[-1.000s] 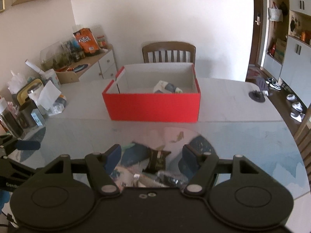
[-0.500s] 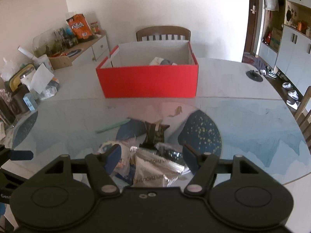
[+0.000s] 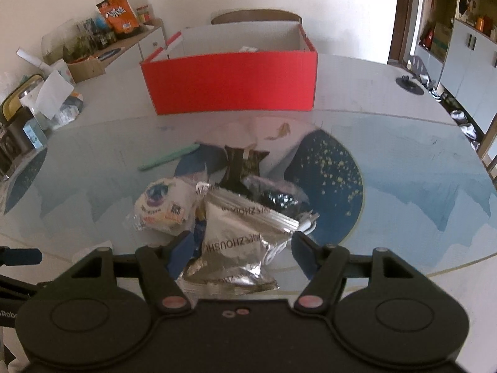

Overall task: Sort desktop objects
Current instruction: 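Grasp white printed sachet with left gripper while right gripper grasps silver foil bag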

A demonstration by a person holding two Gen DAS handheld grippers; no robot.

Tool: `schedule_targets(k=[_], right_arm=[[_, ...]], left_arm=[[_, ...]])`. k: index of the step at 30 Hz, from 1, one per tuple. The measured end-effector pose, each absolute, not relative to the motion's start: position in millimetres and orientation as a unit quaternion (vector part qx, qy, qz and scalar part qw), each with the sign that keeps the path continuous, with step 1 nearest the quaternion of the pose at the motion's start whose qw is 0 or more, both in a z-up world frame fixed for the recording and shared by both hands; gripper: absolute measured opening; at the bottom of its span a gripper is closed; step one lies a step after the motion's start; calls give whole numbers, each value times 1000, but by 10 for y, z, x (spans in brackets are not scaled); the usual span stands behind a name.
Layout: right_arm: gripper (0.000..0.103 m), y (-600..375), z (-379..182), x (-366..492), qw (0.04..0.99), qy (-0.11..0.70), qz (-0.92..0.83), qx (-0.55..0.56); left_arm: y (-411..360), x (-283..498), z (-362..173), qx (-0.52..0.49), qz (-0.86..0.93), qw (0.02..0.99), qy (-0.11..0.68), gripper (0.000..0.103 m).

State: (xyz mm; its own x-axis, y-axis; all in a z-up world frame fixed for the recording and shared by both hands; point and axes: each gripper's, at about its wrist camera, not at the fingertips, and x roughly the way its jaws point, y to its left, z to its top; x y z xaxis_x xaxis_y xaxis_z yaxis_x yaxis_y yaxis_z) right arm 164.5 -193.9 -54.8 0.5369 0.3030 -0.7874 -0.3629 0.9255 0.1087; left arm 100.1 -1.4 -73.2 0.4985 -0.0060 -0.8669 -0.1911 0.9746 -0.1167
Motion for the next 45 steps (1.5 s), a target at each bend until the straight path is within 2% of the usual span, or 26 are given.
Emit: schedule_targets(k=[23,29,37,40,42,45], right_arm=[[70,-1811,-819,1842,858,479,185,-16],[70,-1780,-842,1914,857,487,170,-2],[71,-1753,-883,1994,856,493,157,-6],[71,-1730,-884,1977,858,490,155,-12],[70,-1732,-882,1980,858,490,154,-13],[68,-1728,-879,1982,858,490,156,-18]], left_arm=[[-57,1086,-927,-125,98,845,510,99],[-41,1132,-990,-132,105,838,519,88],[-72,1147,-1002,-122,108,839,520,85],[-88,1140,-987,-117,112,839,519,76],[-87,1138,-977,-114,113,840,518,67],[-88,1131,-966,-111,111,842,516,60]])
